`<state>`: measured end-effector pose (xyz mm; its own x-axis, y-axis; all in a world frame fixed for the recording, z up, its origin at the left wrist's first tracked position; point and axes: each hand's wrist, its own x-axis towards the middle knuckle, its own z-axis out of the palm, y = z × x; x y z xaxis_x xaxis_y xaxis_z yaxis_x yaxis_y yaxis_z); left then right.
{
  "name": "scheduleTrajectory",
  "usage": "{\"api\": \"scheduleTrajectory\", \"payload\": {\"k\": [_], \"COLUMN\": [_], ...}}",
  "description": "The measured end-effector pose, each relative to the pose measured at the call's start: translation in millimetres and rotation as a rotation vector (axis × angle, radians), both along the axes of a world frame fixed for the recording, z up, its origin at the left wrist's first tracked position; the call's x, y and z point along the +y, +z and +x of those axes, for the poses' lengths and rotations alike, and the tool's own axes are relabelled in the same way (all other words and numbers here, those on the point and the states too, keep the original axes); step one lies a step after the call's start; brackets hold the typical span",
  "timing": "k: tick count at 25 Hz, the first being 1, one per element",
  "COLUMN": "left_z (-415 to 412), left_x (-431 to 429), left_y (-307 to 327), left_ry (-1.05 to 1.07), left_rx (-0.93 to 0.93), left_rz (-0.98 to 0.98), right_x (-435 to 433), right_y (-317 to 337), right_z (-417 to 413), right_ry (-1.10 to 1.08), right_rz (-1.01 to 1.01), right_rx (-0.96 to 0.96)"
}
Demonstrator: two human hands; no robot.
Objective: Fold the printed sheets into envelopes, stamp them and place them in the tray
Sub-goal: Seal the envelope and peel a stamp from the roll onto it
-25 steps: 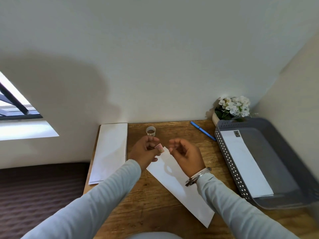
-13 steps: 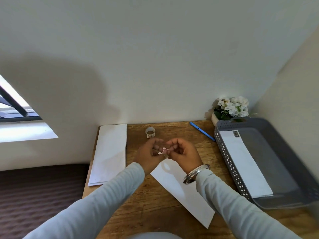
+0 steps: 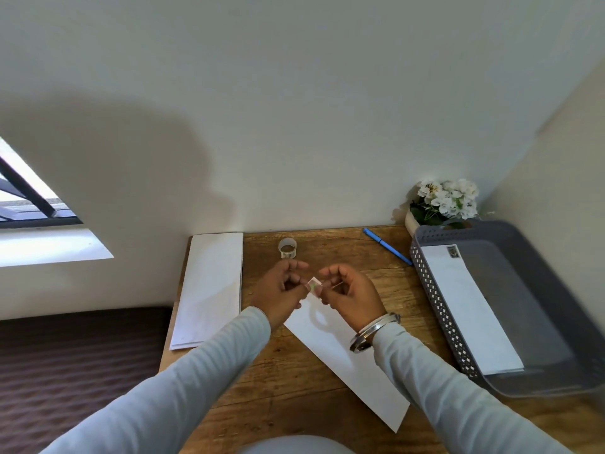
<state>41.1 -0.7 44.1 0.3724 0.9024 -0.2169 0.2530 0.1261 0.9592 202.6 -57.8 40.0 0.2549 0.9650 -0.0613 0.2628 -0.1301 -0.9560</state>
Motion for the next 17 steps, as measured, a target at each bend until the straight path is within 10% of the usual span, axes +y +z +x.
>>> {"api": "scheduleTrajectory", "payload": {"k": [7,17], "left_z": [3.1,20.5], "left_x": [13.6,34.7], "left_y": [-7.6,-36.7], "left_ry": [-0.056,-0.218], "left_rx": [0.126,0.763], "left_rz": [0.077,0.087], "right_x": [3.1,30.9], "right_y": [-1.2,-31.4], "right_z": [11.8,22.1], "right_ry": [-0.072,-0.142], "right_rz": [-0.039,-0.364], "right_rx": [0.002,0.023]}}
